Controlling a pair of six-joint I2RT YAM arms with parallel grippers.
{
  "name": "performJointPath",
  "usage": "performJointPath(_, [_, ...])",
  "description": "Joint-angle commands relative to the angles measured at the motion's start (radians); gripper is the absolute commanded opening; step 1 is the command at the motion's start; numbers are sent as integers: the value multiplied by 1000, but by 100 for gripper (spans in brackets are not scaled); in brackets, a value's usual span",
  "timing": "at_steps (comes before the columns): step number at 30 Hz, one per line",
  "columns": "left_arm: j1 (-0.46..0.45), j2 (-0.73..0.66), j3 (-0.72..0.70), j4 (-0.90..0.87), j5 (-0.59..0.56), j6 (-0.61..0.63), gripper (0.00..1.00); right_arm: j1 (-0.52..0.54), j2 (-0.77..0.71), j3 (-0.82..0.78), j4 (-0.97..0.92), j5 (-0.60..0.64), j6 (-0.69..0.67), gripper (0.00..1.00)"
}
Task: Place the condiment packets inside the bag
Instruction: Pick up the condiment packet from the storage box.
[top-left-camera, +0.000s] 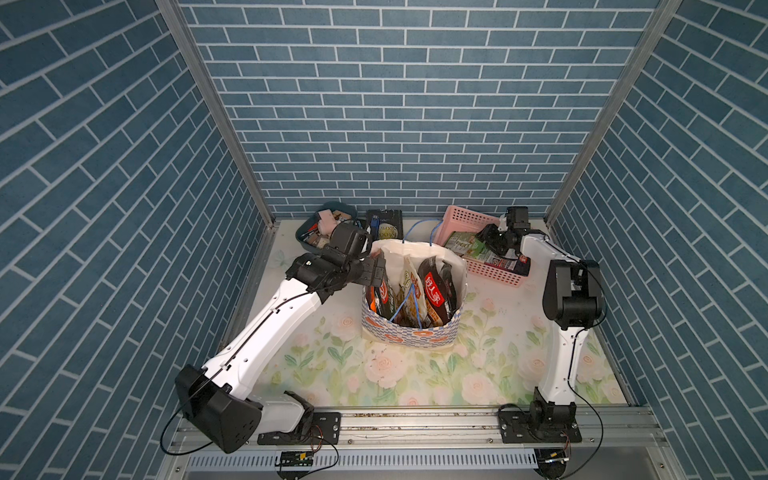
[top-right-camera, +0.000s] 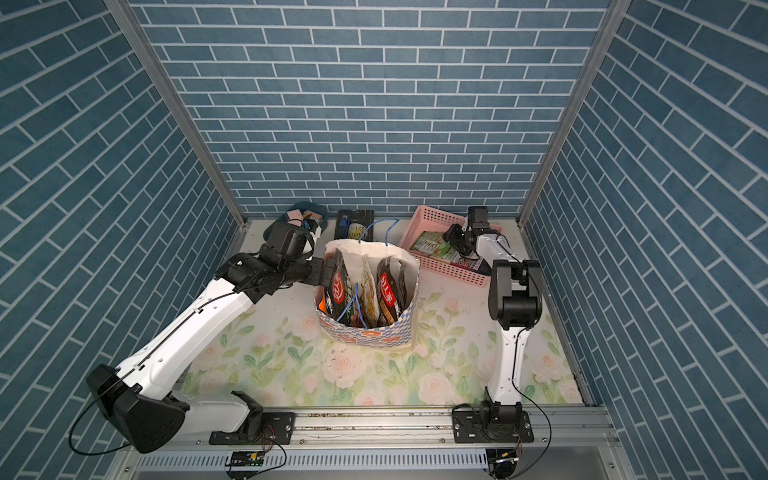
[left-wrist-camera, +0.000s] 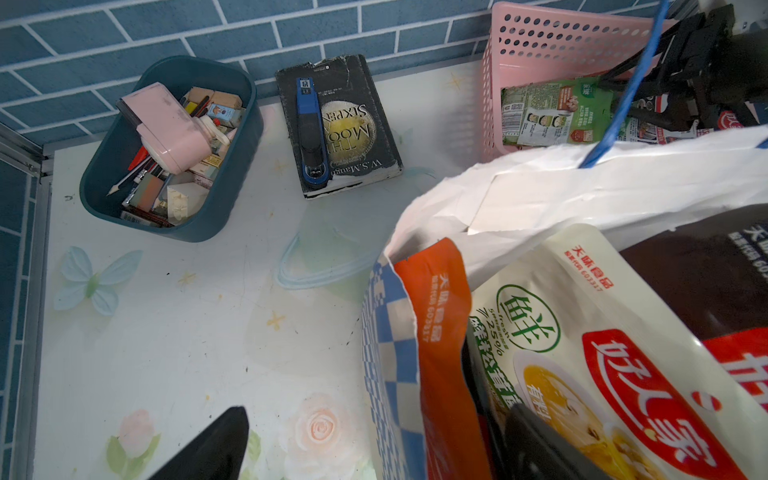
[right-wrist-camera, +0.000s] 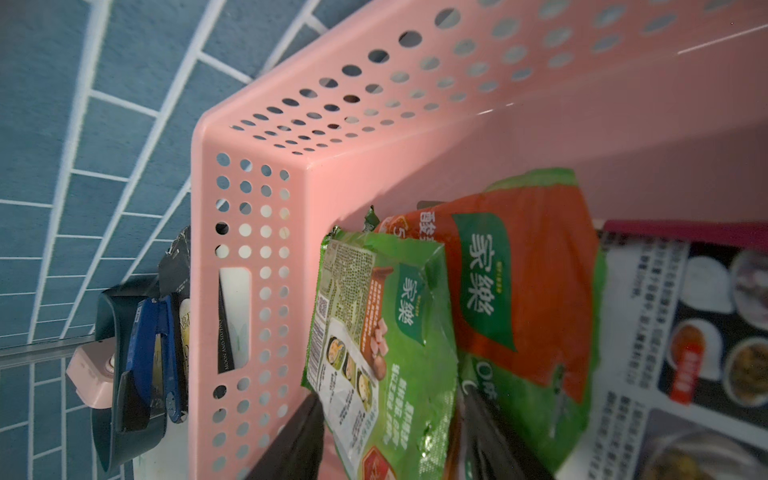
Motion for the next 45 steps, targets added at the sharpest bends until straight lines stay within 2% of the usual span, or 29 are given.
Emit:
performJointPath(1, [0,9,-10,10,-3,4,100,9,8,-9,4,-3,39,55])
performJointPath(6, [0,-1,-16,8,-12,7,100,32,61,0,32,2,74,53])
performJointPath(11, [0,-4,-22,9,-17,6,100,43,109,0,123,-31,129,43])
performJointPath(13, [0,-5,-21,7,-18,5,100,49,116,-5,172,-36,149,34])
performJointPath(16, [0,-9,-19,-1,-26,2,100,54,105,-9,209,-1,142,6])
performJointPath(17, [0,-13,-19,-3,-31,2,100,54,91,-17,219,24,130,0])
performJointPath(24, [0,-32,-36,10,-57,-1,100,54,-117,-58,231,123,-71,0])
performJointPath(32, [4,-56,-75,68,-49,-20,100,86,-446,-62,3,106,-261,0])
performJointPath(38, [17,-80,-116,138,3,-37,100,221,-683,-17,-206,63,-360,0])
performJointPath(41, [20,-91,-139,165,23,-44,100,293,-752,5,-242,-37,-343,0])
performJointPath(45, [21,-108,-166,187,32,-56,100,416,-804,16,-223,-98,-299,0])
